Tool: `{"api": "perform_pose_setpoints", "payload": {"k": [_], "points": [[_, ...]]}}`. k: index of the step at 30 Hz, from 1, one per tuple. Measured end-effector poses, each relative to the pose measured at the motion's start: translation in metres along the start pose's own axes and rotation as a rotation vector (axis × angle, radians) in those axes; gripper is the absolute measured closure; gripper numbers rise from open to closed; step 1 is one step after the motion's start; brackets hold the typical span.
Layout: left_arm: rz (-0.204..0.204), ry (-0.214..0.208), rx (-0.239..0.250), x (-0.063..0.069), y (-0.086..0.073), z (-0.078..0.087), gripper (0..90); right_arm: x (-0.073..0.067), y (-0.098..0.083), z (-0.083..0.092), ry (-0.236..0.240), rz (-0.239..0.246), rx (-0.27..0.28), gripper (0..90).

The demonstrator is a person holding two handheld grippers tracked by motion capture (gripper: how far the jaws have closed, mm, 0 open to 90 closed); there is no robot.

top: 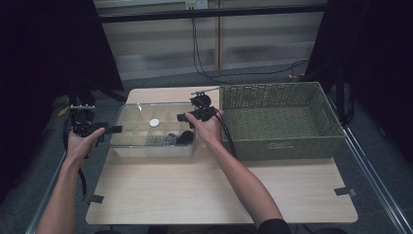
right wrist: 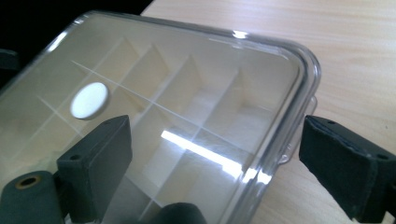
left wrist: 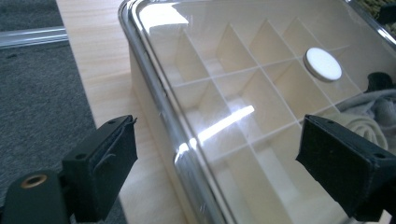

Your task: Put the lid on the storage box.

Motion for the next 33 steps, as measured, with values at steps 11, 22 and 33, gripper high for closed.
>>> {"api": "perform_pose_setpoints", "payload": {"k": [11, 22, 33], "points": [[-0.018, 0.02, 0.012, 0.008, -0.013, 0.015, 6.4, -0.015, 0.002, 0.021, 0.066, 0.056, 0.03, 9.4], [-0.055, 0.038, 0.032, 0.027, -0.025, 0.029, 5.8, -0.004, -0.001, 0.053, 0.025, 0.116, 0.06, 8.6], [-0.094, 0.058, 0.086, 0.065, -0.027, 0.039, 6.3, 0.019, -0.011, 0.104, 0.057, 0.138, 0.116, 6.5]]}}
Point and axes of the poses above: each handheld gripper's, and its own axes: z roughly backward along the jaws, y roughly out of its top, x roughly to its right, the point moved 2 cm from there along -z, roughly forward along the jaws, and after that the axes turned 11 degrees about -z, right-handed, at the moved point
